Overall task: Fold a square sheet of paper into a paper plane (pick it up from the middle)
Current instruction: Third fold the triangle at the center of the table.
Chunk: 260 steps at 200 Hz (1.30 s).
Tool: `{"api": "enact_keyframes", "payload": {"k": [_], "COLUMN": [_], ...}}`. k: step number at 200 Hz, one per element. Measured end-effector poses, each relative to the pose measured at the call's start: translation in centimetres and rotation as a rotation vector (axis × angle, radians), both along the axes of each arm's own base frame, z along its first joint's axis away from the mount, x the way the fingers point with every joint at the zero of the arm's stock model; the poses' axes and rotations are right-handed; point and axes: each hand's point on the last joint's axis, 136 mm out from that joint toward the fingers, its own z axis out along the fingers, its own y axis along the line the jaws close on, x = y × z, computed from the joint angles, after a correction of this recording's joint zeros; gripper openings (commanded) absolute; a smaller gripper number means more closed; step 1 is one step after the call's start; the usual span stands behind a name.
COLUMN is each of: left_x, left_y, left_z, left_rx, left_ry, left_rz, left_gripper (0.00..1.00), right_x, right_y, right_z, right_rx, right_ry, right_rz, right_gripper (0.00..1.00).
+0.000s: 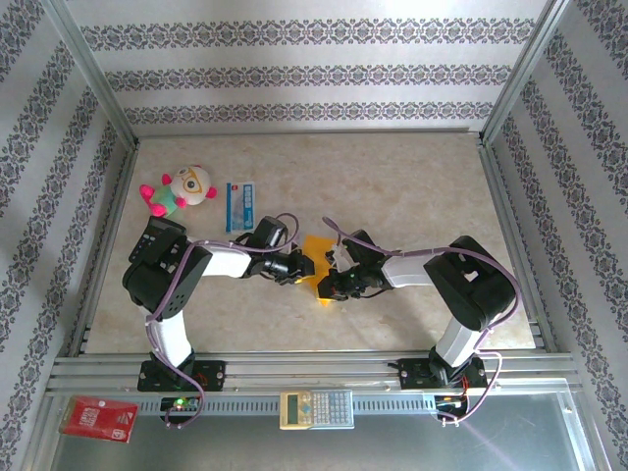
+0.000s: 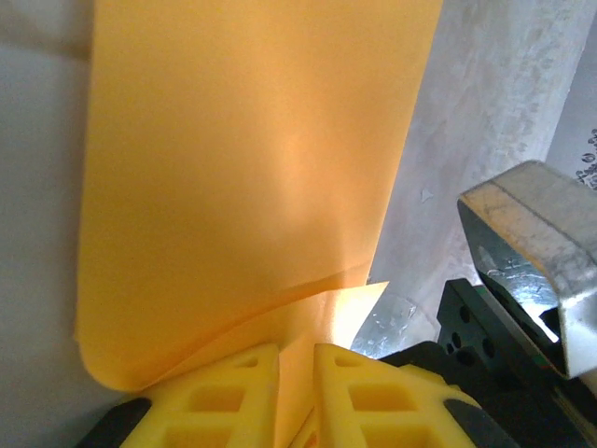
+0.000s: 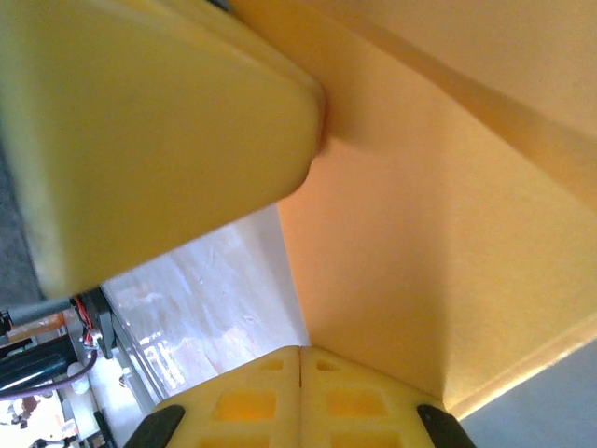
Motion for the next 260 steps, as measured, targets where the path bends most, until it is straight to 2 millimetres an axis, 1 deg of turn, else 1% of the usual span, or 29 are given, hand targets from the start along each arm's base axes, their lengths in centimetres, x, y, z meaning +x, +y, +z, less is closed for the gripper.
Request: {"api": "enact_keyframes", "payload": {"k": [21,62,88,112,128,144,158,176,186,197,210,225,238,260], "left_x": [0.5,3.1,3.6,4.0,4.9,5.6,5.3,4.1,3.2,2.4,1.5,0.9,0.6,0.5], "left_y": [0.2,1.7,2.0,2.4,3.3,4.8,5.9,6.8,7.0,6.9,6.4,5.8,5.4,4.8], "left_z": [0.0,0.0,0.0,0.1,0.3,1.0,2.1,3.7,4.4,4.6,4.4,3.8,3.3,2.0], "left_rx": [-0.003,0.004,0.007,0.008,0.028,0.062,0.078,0.085,0.083,0.084,0.085,0.086,0.080,0.085], "left_ry": [0.004,-0.022,-0.019,-0.026,-0.047,-0.089,-0.122,-0.164,-0.186,-0.195,-0.189,-0.175,-0.157,-0.117], "left_rz": [-0.001,0.049,0.051,0.054,0.084,0.125,0.154,0.174,0.174,0.169,0.149,0.123,0.109,0.092], "left_gripper": [0.20,0.20,0.20,0.24,0.27,0.32,0.34,0.36,0.37,0.38,0.40,0.42,0.43,0.47], "right_x": [0.0,0.0,0.0,0.0,-0.1,-0.2,-0.3,-0.6,-0.5,0.0,1.1,2.6,3.5,4.1], "right_y": [0.0,0.0,-0.1,0.0,-0.1,-0.2,-0.6,-1.8,-2.5,-3.1,-3.6,-4.2,-4.6,-4.9], "right_z": [0.0,0.0,0.0,0.1,0.1,0.2,0.3,0.6,1.3,2.5,3.8,4.4,4.1,2.7], "right_rx": [-0.001,-0.005,-0.005,-0.002,-0.006,-0.023,-0.051,-0.102,-0.116,-0.111,-0.102,-0.106,-0.125,-0.168], "right_ry": [-0.001,0.001,-0.003,-0.012,-0.018,-0.024,-0.027,-0.035,-0.046,-0.071,-0.119,-0.152,-0.154,-0.124], "right_rz": [0.002,0.005,0.008,0.020,0.035,0.064,0.087,0.101,0.091,0.068,0.031,-0.031,-0.074,-0.109], "right_gripper": [0.00,0.00,0.00,0.00,0.00,0.00,0.00,0.01,0.03,0.05,0.06,0.08,0.10,0.10]}}
